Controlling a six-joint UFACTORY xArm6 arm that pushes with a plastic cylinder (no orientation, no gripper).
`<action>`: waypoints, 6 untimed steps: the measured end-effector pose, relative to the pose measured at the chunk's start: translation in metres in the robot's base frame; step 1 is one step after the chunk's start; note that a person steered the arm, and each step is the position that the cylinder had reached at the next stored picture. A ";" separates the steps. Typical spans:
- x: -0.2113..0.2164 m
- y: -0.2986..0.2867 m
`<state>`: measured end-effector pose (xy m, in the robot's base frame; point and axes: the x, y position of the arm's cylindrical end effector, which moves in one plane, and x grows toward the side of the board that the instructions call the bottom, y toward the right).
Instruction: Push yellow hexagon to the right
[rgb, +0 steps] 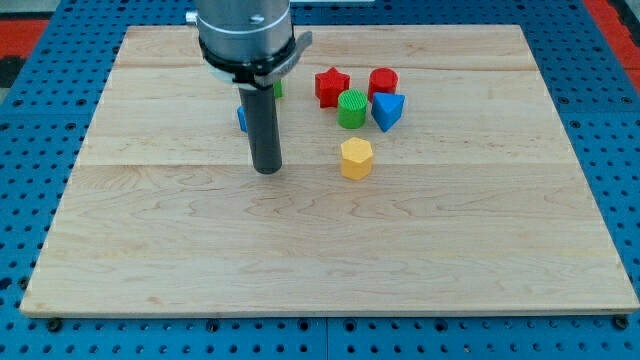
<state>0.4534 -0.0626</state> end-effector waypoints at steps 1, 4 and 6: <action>0.000 0.000; -0.011 0.097; -0.014 0.127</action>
